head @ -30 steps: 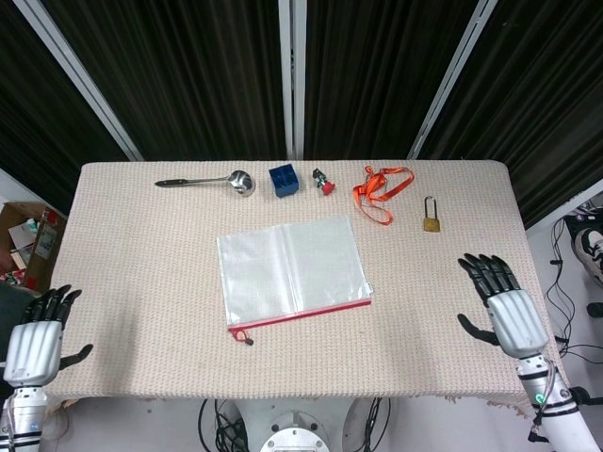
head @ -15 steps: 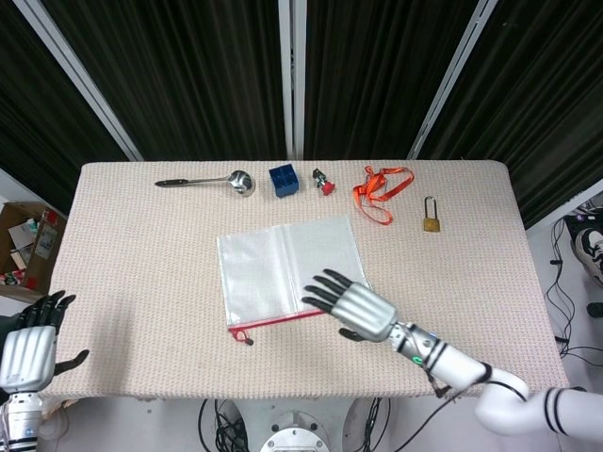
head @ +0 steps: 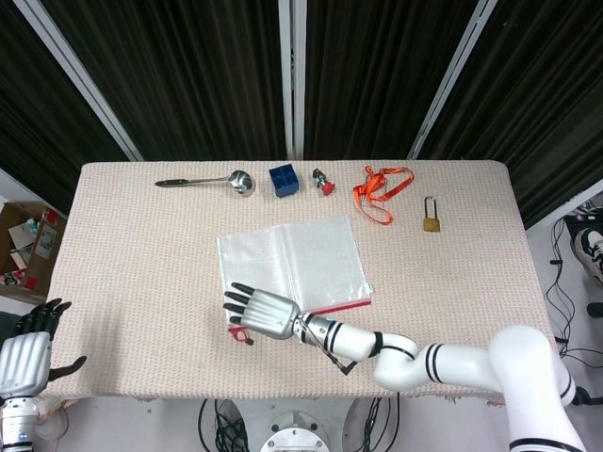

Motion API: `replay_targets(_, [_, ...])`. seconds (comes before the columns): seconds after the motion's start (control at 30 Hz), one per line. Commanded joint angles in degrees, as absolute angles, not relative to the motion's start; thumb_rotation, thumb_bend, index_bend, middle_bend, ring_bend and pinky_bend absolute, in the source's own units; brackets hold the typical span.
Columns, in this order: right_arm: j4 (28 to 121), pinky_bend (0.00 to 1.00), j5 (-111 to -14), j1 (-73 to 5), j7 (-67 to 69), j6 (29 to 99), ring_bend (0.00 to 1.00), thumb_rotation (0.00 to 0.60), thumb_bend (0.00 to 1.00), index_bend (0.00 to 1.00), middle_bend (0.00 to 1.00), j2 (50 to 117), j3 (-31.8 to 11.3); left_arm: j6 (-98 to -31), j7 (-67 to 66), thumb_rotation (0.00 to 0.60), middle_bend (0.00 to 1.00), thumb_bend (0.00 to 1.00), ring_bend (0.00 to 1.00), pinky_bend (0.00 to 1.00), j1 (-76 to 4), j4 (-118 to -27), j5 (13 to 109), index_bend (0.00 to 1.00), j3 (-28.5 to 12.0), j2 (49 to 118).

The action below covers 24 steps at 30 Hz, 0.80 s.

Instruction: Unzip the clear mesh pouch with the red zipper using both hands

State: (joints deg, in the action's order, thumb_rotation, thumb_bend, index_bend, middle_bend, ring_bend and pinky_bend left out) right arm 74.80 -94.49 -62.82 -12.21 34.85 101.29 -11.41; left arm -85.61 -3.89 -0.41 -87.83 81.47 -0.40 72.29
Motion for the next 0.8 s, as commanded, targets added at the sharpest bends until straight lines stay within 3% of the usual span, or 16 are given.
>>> replay_targets(0.03, [71.88,0.00,-95.90,-64.41,-10.32,35.85,0.00,0.600,0.24,0.33,0.13,103.54,-10.02,-85.14,-3.14,0.600,0.12,0.07,0.10,0.16,-0.57,-87.22,81.49,0.17,-0.51,72.63])
replay_targets(0.8, [57.93,0.00,-98.81,-70.38,-2.31,41.21,0.00,0.600,0.31,0.36,0.14,112.20,-5.23,-83.51,1.99,0.600,0.12,0.07,0.10,0.16,-0.64,-84.38,81.55,0.17,-0.64,73.18])
